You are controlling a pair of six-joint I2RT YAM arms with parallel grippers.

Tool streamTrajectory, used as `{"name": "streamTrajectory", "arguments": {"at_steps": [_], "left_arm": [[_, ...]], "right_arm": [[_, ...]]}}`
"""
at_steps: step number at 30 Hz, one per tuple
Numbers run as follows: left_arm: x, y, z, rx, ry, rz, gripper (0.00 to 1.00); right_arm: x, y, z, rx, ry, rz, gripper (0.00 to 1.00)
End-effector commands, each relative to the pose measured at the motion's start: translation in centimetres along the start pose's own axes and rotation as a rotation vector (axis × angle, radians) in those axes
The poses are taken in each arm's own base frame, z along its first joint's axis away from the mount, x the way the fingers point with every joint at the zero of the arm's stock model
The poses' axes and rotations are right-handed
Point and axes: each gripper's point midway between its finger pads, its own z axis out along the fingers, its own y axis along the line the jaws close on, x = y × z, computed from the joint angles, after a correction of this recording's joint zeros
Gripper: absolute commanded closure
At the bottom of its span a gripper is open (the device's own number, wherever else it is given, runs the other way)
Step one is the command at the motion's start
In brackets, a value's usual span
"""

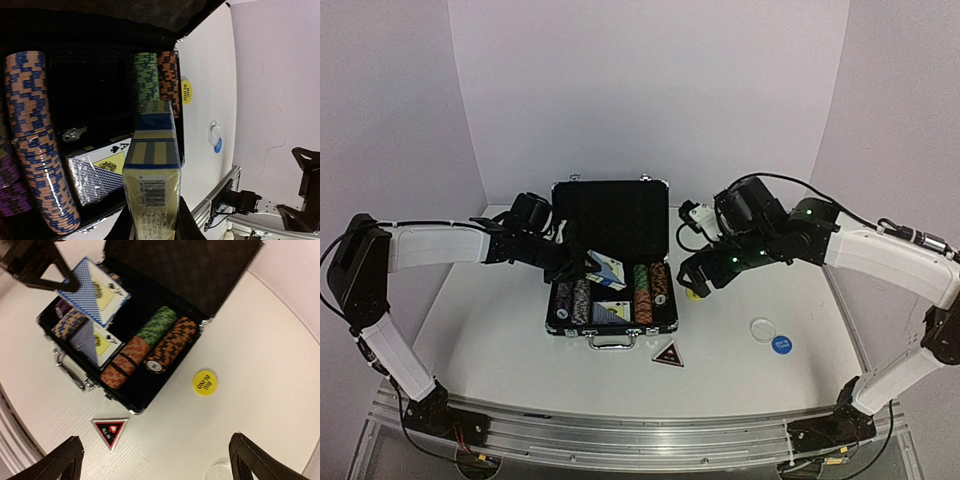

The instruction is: Pack up texas hold em set

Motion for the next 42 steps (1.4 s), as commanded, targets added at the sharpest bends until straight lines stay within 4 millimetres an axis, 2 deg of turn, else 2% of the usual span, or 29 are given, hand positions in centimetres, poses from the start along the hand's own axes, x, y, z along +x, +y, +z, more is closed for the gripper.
{"name": "streamTrajectory", "arguments": {"at_steps": [1, 7, 11, 16, 23, 28, 32, 42], "left_arm": [[-2.2, -0.8, -0.9, -0.069, -0.074, 0.099, 1.00], [-4.5, 0.2, 0.5, -0.136, -0.105, 0.115, 1.00], [-5.9, 1.0, 1.2, -0.175, -0.126, 0.115, 1.00], [-6.5, 1.7, 2.1, -0.188, -0.122, 0.116, 1.00], [-6.3, 2.5, 3.4, -0.191, -0.084, 0.105, 1.00], [-6.3, 3.2, 4.1, -0.211, -0.065, 0.085, 1.00], [-5.4, 3.1, 4.7, -0.169, 0.001, 0.059, 1.00], [-5.1, 5.1, 6.2, -0.244, 0.079, -0.019, 1.00]], "right_arm": [[0.4, -3.6, -0.9, 0.193, -0.041, 0.138, 0.02], [1.4, -6.0, -1.3, 0.250, -0.057, 0.242, 0.02], [2.3, -6.6, -1.1, 0.250, -0.046, 0.278, 0.02], [2.8, -6.9, -1.2, 0.255, -0.045, 0.287, 0.02], [3.3, -7.0, -1.2, 0.252, -0.041, 0.297, 0.02], [3.3, -6.3, -1.2, 0.212, -0.045, 0.283, 0.02], [3.4, -6.5, -1.3, 0.221, -0.050, 0.288, 0.02], [3.9, -6.8, -1.5, 0.236, -0.050, 0.294, 0.02]]}}
